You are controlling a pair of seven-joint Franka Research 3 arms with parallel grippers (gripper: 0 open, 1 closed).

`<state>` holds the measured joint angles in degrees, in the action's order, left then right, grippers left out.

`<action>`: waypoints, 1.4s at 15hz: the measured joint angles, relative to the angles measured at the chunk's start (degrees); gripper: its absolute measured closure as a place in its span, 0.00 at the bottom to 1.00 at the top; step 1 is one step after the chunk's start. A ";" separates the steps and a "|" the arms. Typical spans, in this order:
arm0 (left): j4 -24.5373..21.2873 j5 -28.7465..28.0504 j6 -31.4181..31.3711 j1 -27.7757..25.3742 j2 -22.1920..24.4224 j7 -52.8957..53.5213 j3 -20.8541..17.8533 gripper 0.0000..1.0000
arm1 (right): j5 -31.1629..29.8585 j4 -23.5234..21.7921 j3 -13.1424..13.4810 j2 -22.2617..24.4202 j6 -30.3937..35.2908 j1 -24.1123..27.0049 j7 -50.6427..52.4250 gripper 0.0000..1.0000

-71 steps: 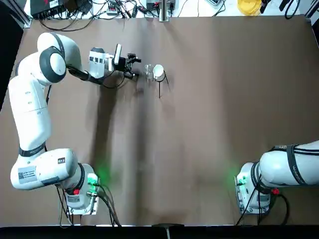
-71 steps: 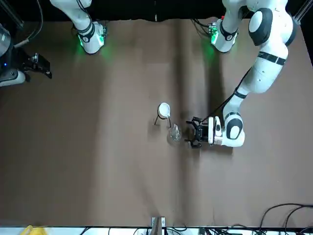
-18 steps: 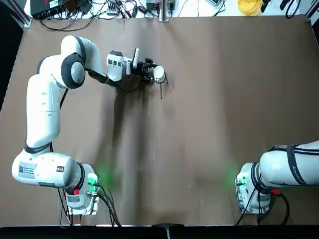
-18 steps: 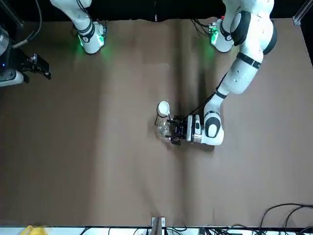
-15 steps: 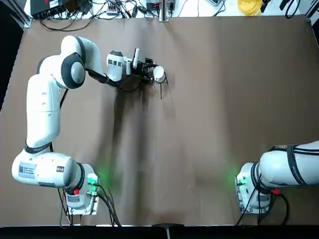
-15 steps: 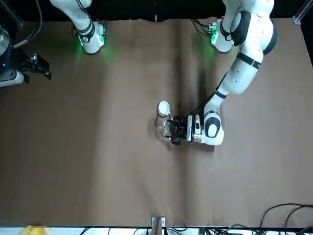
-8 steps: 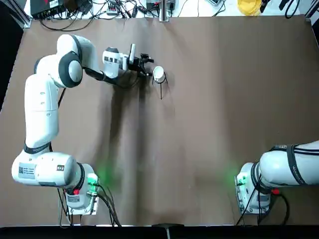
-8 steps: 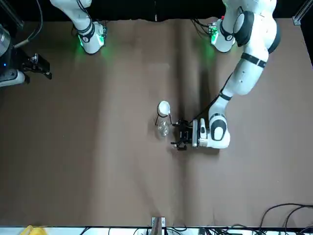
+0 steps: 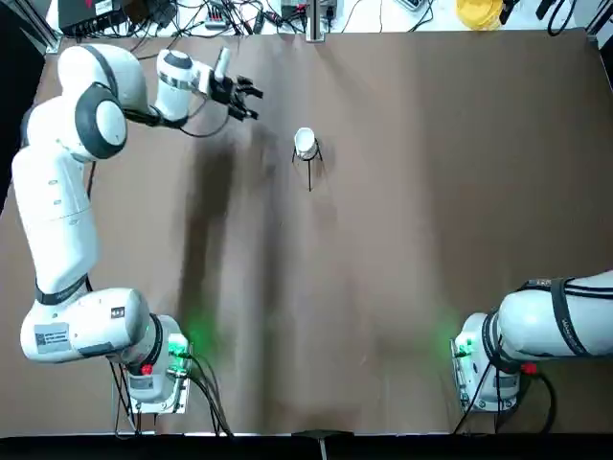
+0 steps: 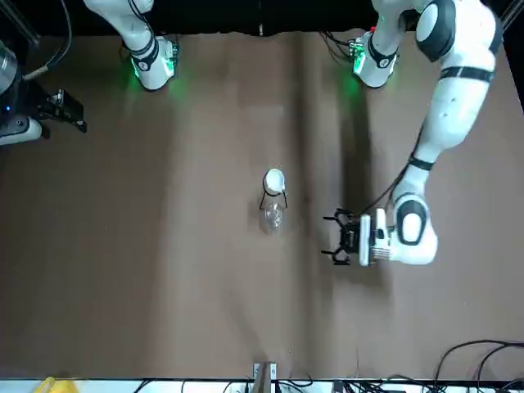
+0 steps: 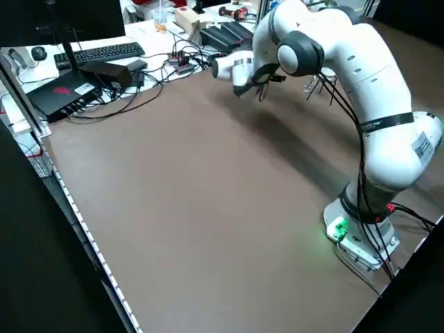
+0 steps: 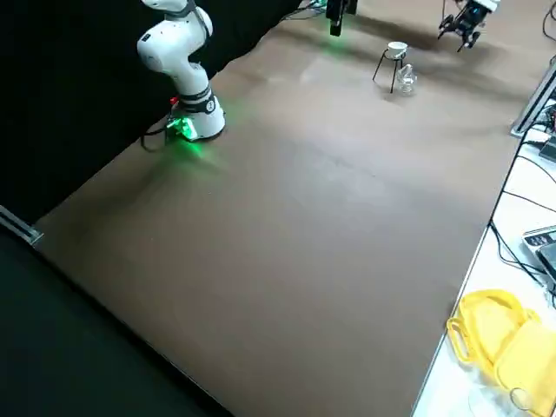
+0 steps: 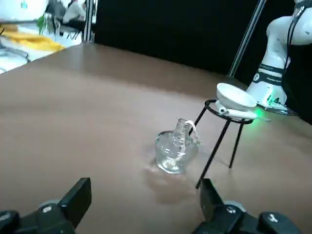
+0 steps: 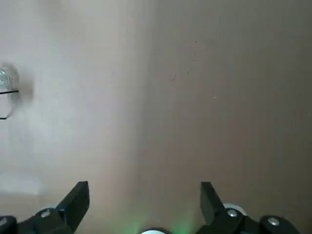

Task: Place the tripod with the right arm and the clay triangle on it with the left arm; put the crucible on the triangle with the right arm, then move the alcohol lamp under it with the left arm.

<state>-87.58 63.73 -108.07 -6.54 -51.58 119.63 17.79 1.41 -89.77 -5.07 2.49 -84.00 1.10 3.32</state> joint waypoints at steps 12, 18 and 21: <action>1.24 -26.91 5.86 -7.70 22.93 -56.76 0.47 0.01 | 0.03 0.00 -0.23 0.00 -0.02 -0.21 0.02 0.00; 1.20 -42.09 6.62 -7.74 29.93 -88.01 0.52 0.01 | 0.03 0.01 -0.22 0.00 -0.09 -1.62 0.09 0.00; 1.19 -50.96 8.95 -7.56 33.03 -102.12 0.69 0.01 | 0.03 0.01 0.48 0.01 -0.08 -0.26 0.02 0.00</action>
<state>-86.39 12.78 -99.12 -14.10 -18.56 17.50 18.48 1.44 -89.76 -4.59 2.50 -84.08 0.84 3.34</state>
